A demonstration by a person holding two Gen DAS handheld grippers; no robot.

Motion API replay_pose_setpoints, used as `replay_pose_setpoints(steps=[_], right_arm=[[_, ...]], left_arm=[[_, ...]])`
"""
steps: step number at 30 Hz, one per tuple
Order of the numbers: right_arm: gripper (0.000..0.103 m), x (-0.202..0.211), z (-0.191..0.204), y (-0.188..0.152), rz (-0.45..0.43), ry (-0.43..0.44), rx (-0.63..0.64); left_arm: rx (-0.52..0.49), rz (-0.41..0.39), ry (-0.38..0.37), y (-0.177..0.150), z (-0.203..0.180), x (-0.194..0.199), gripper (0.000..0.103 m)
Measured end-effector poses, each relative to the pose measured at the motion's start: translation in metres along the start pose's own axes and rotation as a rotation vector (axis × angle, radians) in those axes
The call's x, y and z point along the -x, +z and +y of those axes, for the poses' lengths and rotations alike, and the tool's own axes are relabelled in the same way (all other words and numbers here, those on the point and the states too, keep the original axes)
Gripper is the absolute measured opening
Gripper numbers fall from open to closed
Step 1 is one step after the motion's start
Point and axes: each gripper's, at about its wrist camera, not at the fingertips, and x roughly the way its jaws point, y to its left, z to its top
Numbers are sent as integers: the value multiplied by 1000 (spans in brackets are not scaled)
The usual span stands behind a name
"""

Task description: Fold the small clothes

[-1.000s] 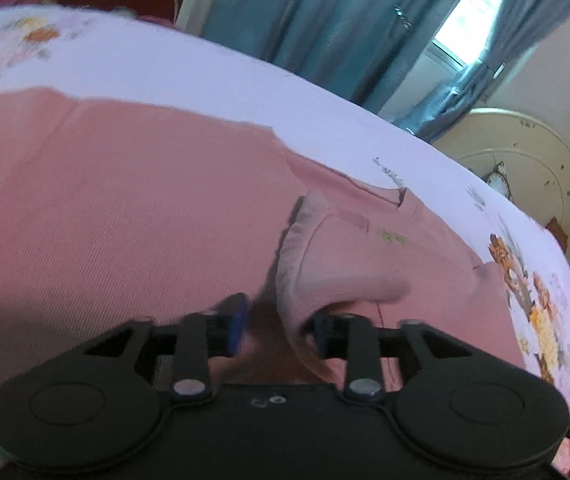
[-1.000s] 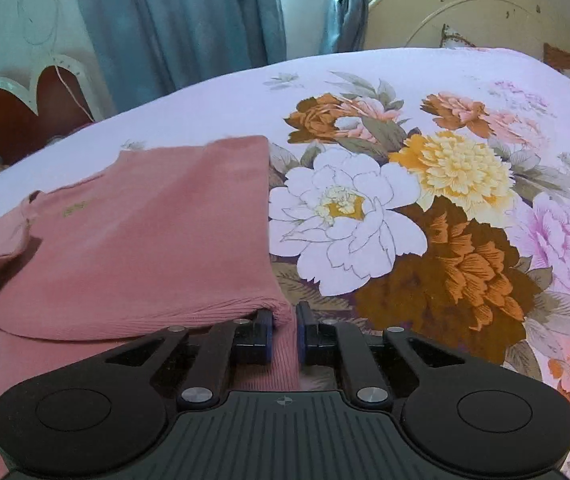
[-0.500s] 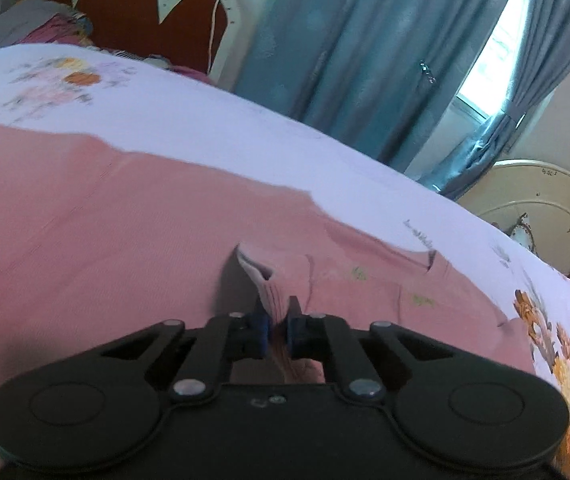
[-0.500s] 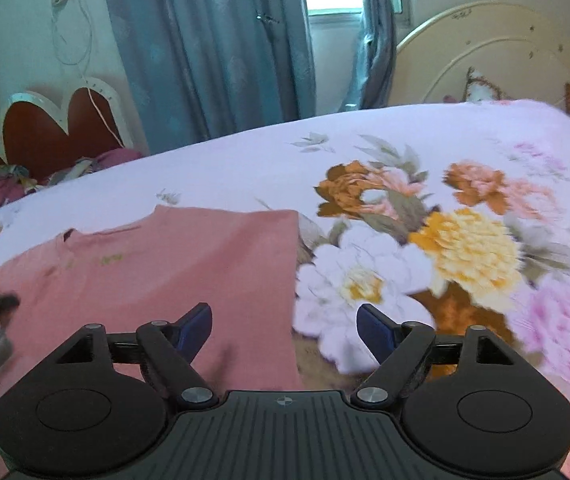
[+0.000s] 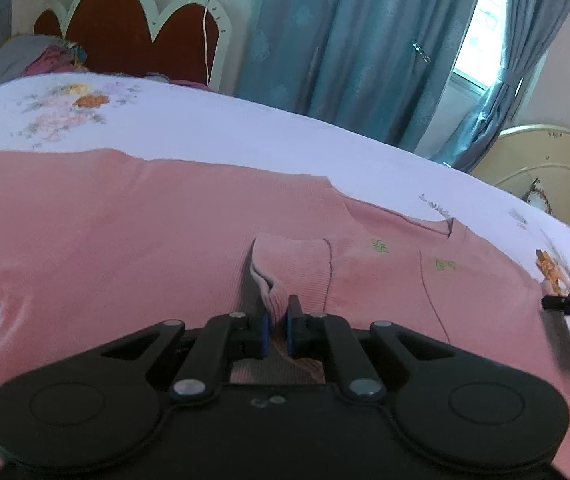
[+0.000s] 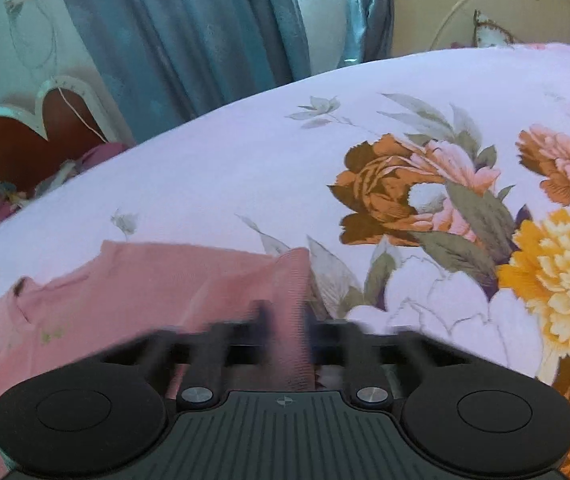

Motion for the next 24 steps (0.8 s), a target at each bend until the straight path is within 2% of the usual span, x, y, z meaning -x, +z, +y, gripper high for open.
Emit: replay_pose_setpoints(steps=[1,3,5,8,11,13,14,18,21,24], right_arm=[[7,-2,0,-3,-4,-29,37],[7,-3,-3,-4,-17,-26,25],[8,0,1,-3,-34,-57,37],[9,14,11,-3,-61,-71,70],[20,27,30,-7,-96,-28,137],[36,30,45,-15,-106,-33,198],[49,29,52,-20,-111,-56,238],[49,21,61,-35,-2,16,287],[49,20,61,-49,3,-39,358],[49,33,65,-47,-4,-56,345]], left_arm=[[-9,-1,4,-1,-1,1,8],[-20,1,19,-1,-3,2,9],[-24,0,43,1,-3,6,18],[-23,-20,45,6,-1,21,23],[-46,-43,40,9,-2,34,24],[-57,-42,28,10,-5,38,28],[-56,-35,17,10,-7,39,30],[-89,31,-19,3,-18,27,33],[-63,124,2,-1,-15,14,33],[20,128,6,1,2,28,36]])
